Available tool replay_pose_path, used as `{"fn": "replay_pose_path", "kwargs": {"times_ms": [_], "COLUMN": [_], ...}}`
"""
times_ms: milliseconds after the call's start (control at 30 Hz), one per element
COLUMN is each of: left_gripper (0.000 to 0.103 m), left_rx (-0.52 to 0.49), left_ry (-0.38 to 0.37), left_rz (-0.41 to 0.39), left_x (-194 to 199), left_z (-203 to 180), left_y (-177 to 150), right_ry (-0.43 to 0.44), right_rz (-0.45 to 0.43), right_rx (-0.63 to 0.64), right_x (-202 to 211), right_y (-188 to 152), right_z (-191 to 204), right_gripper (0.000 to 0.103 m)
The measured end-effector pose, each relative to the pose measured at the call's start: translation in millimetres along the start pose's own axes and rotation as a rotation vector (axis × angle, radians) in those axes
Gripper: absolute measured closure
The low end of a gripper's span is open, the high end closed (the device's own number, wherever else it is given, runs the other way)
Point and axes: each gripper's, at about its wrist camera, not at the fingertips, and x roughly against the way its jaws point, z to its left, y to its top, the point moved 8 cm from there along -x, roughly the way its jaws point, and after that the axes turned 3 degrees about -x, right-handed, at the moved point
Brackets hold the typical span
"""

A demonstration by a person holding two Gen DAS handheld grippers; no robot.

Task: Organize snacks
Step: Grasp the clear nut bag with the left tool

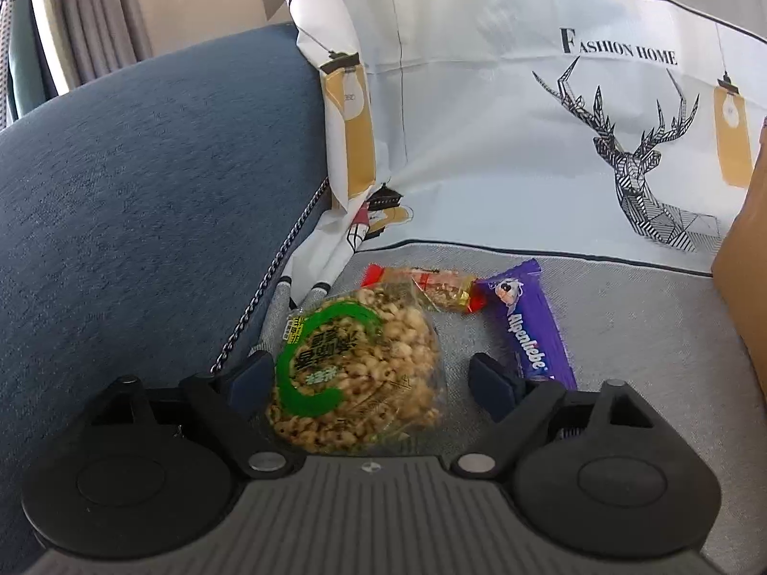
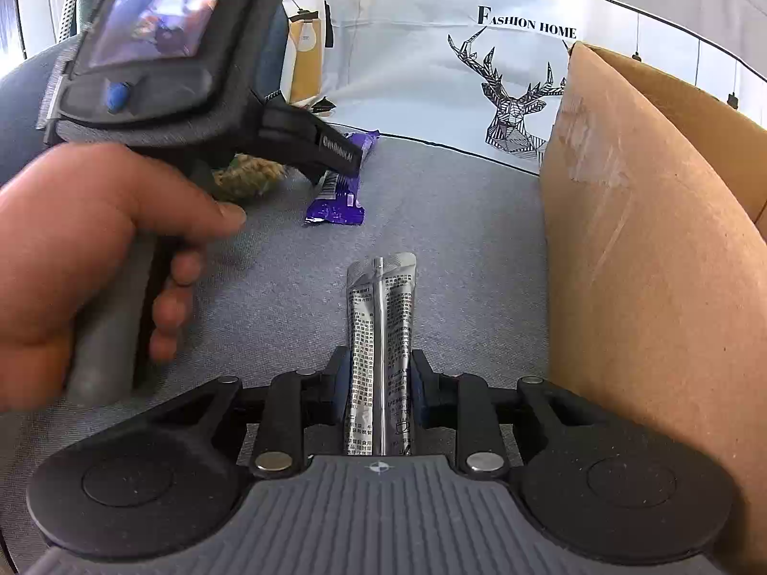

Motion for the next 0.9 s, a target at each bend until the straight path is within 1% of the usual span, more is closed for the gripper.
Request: {"fn": "replay_pose_path", "kwargs": {"times_ms": [33,67,100,133,167,200,233,300,367,433,467,533,567,600,667,700,733,767,800,833,867,900], "left_gripper": [0.028,0.031,0.037,0.040,0.047,0.056,0.058,0.067,0.073,0.074,0.076,0.076,0.076,0.076,0.076,0.076,0.076,0.076,0.076,0.075,0.070,0.062], "left_rx": [-0.012,-0.016,-0.005,0.003,0.003,0.002,-0.001,-0.005,-0.002,0.012,0.038,0.111,0.165,0.232,0.387,0.460,0.513,0.539,0.553,0.548,0.539,0.526], "left_ry": [0.024,0.023,0.011,0.002,-0.003,-0.003,-0.005,-0.023,-0.038,-0.058,-0.084,-0.145,-0.177,-0.225,-0.361,-0.419,-0.461,-0.483,-0.479,-0.453,-0.436,-0.421], "left_rz": [-0.006,-0.006,-0.007,-0.014,-0.026,-0.034,-0.046,-0.061,-0.073,-0.079,-0.079,-0.073,-0.066,-0.053,-0.021,0.009,0.057,0.106,0.160,0.205,0.218,0.215], "left_x": [1,3,4,7,11,16,22,35,50,68,78,98,109,118,126,124,117,110,101,93,89,88], "left_z": [2,3,5,8,9,9,11,11,14,19,22,30,36,41,46,47,46,44,43,43,44,46], "left_y": [1,2,2,3,5,7,10,13,12,10,9,6,3,-1,-14,-21,-28,-33,-38,-42,-43,-41], "right_ry": [-0.003,-0.005,-0.006,-0.006,-0.006,-0.005,-0.004,-0.002,-0.002,-0.001,0.003,0.004,0.004,0.007,0.011,0.015,0.018,0.021,0.022,0.022,0.021,0.023], "right_rz": [0.000,0.001,0.002,0.002,0.003,0.003,0.004,0.005,0.007,0.007,0.007,0.003,-0.002,-0.005,-0.008,-0.006,-0.004,-0.001,0.003,0.005,0.006,0.010], "right_rx": [-0.001,-0.003,-0.005,-0.008,-0.013,-0.017,-0.020,-0.028,-0.035,-0.044,-0.049,-0.048,-0.046,-0.045,-0.046,-0.047,-0.050,-0.051,-0.050,-0.049,-0.048,-0.046], "right_x": [-1,-2,-1,-2,-2,-2,-3,-3,-3,-3,-2,1,2,4,6,7,8,8,8,8,8,7], "right_y": [0,1,1,2,2,2,2,3,4,4,5,6,7,7,8,8,8,8,8,8,8,8], "right_z": [0,0,0,0,0,0,0,-1,-2,-2,-2,-1,-1,0,0,0,1,1,1,1,2,2], "right_gripper": [0.076,0.076,0.076,0.076,0.076,0.076,0.076,0.076,0.076,0.077,0.077,0.077,0.077,0.077,0.077,0.077,0.077,0.077,0.077,0.077,0.077,0.077]}}
